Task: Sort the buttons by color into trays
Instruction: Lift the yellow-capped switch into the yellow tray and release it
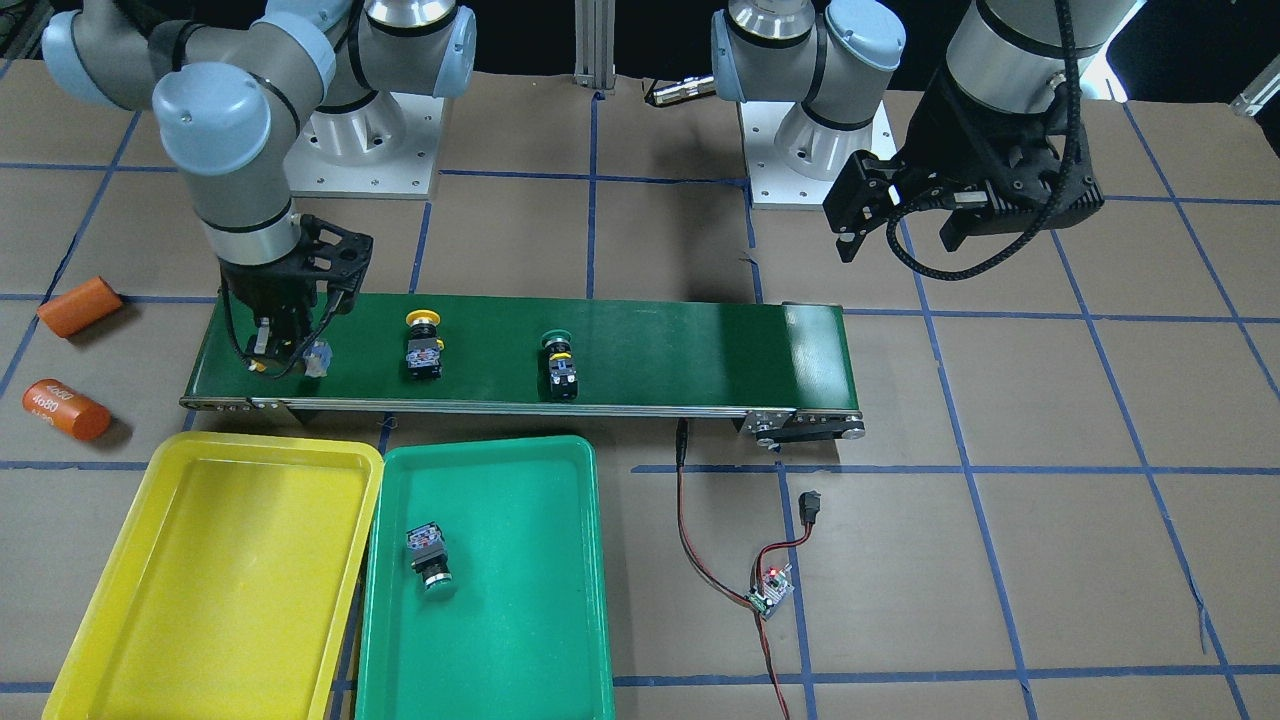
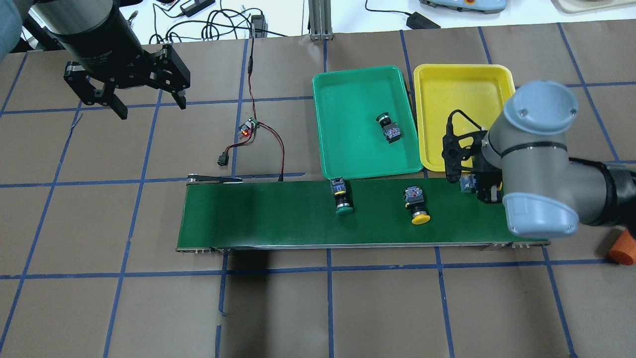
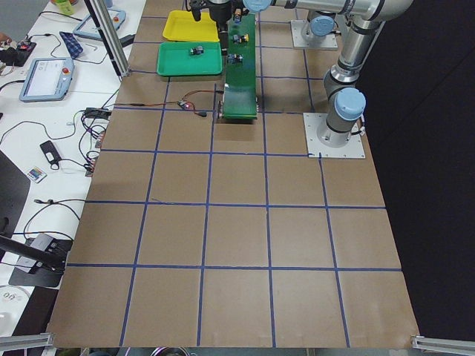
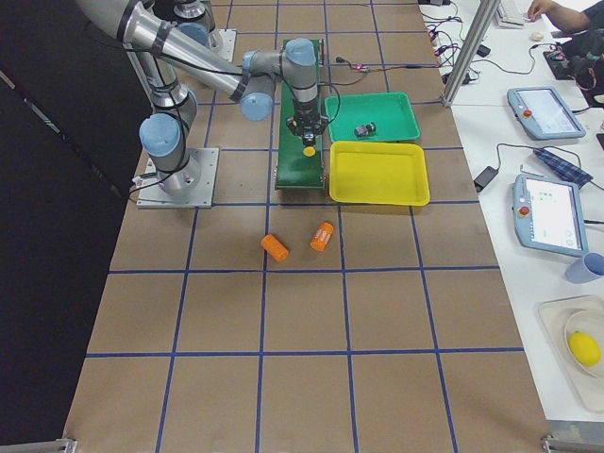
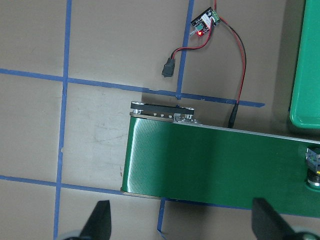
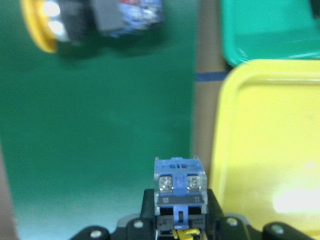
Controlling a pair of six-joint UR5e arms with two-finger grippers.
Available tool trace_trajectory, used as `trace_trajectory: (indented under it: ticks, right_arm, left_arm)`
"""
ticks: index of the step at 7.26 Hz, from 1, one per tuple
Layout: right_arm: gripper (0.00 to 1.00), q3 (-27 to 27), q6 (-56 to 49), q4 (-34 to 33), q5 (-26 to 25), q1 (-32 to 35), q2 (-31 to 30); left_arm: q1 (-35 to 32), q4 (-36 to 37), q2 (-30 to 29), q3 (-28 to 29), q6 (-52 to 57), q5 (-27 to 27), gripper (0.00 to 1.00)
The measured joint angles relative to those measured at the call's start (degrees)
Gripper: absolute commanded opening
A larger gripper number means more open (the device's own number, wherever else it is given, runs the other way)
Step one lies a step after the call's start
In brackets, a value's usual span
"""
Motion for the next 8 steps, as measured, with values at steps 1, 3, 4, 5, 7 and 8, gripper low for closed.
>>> trace_trajectory:
  ticks: [1, 3, 4, 5, 7, 8]
  right_arm:
    - [0.00, -8.0, -0.1, 0.2, -2.1, -0.2, 7.4]
    - [0.70, -17.9, -0.1, 0.4, -3.1, -1.5, 18.4]
    - [0.93, -19.4, -0.2, 0.5, -3.1, -2.2, 20.4]
    - [0.97, -19.7, -0.3, 0.9, -3.0, -2.6, 21.0]
    - [1.00, -18.9, -0.2, 2.6, -1.8, -2.8, 19.7]
    - [1.00, -17.6, 2.4, 4.2, -0.3, -2.8, 17.2]
  left_arm:
    - [0.0, 0.0, 0.0, 0.0, 0.0, 0.1, 1.00]
    - [0.0, 0.0, 0.0, 0.0, 0.0, -0.1, 1.00]
    - [0.0, 0.0, 0.0, 0.0, 0.0, -0.1, 1.00]
    - [0.0, 0.0, 0.0, 0.0, 0.0, -0.2, 1.00]
    - [0.0, 0.1, 0.0, 0.0, 0.0, -0.3, 1.00]
    - [0.0, 0.1, 0.0, 0.0, 0.0, -0.3, 1.00]
